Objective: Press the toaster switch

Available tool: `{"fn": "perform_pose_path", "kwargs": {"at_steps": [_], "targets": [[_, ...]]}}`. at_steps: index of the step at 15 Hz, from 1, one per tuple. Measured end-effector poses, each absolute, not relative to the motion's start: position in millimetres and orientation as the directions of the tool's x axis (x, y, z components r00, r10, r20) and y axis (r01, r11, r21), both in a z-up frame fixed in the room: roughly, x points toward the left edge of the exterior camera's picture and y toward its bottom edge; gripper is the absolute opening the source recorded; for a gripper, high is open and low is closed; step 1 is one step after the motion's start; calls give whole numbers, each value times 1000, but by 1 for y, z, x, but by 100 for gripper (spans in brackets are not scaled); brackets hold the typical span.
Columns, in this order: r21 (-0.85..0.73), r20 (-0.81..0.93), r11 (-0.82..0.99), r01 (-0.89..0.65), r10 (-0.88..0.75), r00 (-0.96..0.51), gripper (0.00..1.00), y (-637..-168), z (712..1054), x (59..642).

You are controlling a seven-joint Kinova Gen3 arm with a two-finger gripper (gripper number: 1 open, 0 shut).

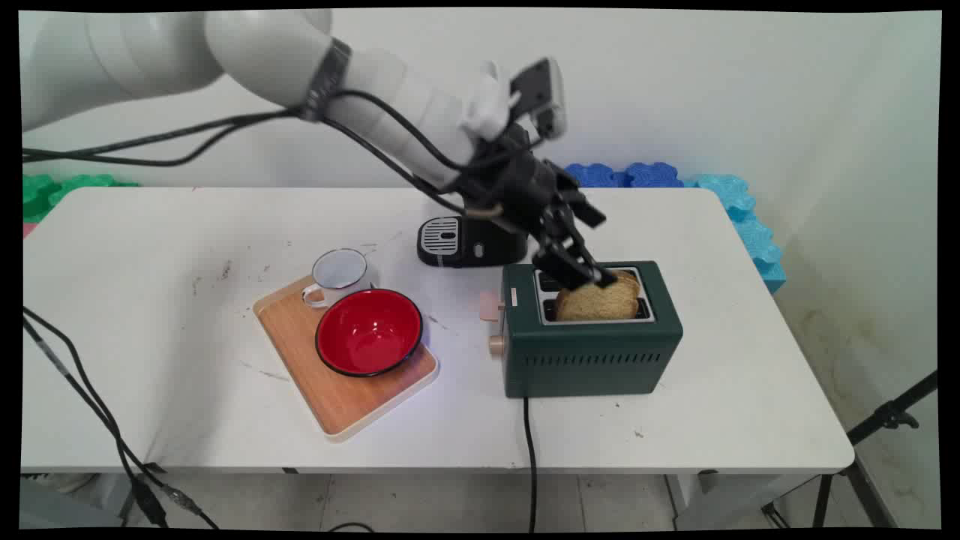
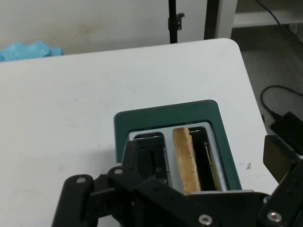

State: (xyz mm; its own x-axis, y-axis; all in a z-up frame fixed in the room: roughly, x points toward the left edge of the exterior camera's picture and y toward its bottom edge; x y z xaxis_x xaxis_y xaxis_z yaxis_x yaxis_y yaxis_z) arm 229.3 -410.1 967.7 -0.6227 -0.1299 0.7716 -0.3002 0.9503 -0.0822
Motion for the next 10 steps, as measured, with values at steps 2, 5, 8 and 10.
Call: {"fn": "perform_pose_path", "kwargs": {"at_steps": [2, 5, 8, 10], "targets": [[-101, 784, 947, -304, -112, -611, 100, -410, 978, 248], [-116, 795, 944, -309, -97, -598, 100, -409, 989, 279], [-120, 799, 943, -311, -94, -594, 100, -404, 990, 313], [-115, 799, 943, -311, -98, -594, 100, -399, 986, 335]]}}
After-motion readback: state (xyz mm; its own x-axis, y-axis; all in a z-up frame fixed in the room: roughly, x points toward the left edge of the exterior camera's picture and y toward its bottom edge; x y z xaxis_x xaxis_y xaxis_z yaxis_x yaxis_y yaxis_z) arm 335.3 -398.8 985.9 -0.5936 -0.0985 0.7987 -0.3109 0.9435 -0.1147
